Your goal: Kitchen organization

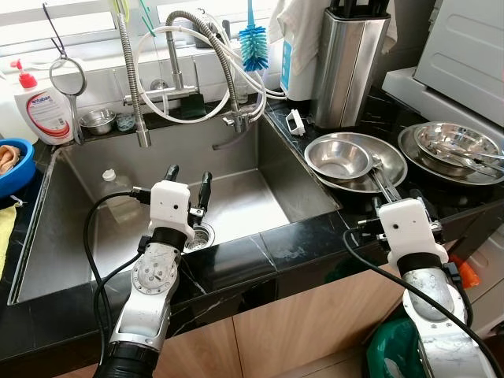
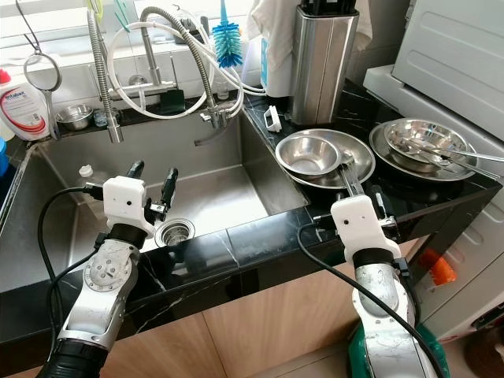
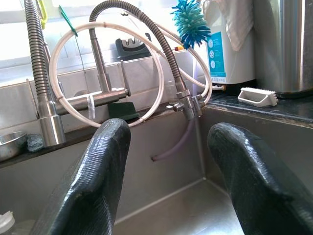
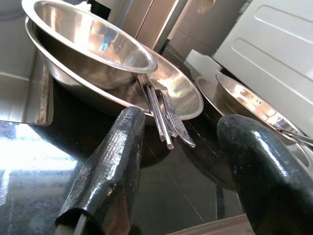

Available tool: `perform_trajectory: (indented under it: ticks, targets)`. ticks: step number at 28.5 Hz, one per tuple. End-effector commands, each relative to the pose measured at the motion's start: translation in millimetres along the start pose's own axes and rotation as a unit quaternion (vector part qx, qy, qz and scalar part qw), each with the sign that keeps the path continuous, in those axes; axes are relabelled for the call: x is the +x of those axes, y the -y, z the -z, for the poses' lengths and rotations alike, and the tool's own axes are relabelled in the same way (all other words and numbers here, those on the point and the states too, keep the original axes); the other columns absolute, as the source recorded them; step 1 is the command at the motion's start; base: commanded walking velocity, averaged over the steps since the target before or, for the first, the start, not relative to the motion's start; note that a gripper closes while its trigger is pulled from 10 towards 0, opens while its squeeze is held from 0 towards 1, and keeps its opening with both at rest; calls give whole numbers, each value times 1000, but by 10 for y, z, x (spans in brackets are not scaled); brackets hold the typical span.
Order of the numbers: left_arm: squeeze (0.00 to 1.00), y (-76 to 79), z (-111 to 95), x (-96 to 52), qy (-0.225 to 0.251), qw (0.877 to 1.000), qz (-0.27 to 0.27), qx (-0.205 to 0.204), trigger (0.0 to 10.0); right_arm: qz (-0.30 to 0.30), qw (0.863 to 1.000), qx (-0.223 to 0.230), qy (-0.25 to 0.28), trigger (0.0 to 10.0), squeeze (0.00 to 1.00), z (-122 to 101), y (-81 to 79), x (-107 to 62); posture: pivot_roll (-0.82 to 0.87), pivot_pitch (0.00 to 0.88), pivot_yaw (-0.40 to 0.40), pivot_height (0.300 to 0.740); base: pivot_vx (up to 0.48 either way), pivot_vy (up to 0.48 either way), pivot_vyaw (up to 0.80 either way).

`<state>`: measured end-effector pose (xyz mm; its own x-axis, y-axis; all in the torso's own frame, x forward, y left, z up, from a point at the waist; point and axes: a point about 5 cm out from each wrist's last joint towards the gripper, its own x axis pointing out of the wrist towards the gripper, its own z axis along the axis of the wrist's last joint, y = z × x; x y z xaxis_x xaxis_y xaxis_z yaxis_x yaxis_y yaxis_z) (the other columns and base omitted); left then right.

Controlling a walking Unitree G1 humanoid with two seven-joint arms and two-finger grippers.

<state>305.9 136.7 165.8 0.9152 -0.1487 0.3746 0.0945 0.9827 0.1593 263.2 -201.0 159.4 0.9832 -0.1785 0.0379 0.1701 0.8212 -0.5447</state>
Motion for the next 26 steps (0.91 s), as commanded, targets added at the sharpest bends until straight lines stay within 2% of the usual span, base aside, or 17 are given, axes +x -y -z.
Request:
perform_trajectory:
  ticks: [1, 12, 20, 21, 26]
  targets:
    - [0, -21, 42, -21, -12, 1000, 1, 3, 10000, 12, 1000, 3, -2, 0, 0, -12, 33, 28, -133, 0, 57, 740, 0, 0, 0]
    - [0, -20, 34, -19, -10, 1000, 0, 3, 10000, 0, 1000, 24, 7, 0, 0, -71, -57, 35, -130, 0, 57, 740, 0, 0, 0]
    - [0, -16, 37, -17, -11, 1000, 2, 3, 10000, -3, 1000, 29, 6, 0, 0, -64, -63, 37, -131, 0, 58, 740, 0, 0, 0]
    - [0, -14, 37, -15, -11, 1000, 2, 3, 10000, -4, 1000, 29, 1, 588, 0, -55, -66, 43, -130, 0, 57, 740, 0, 0, 0]
    - [0, -14, 38, -13, -11, 1000, 3, 3, 10000, -3, 1000, 28, -3, 588, 0, -45, -66, 49, -130, 0, 57, 740, 0, 0, 0]
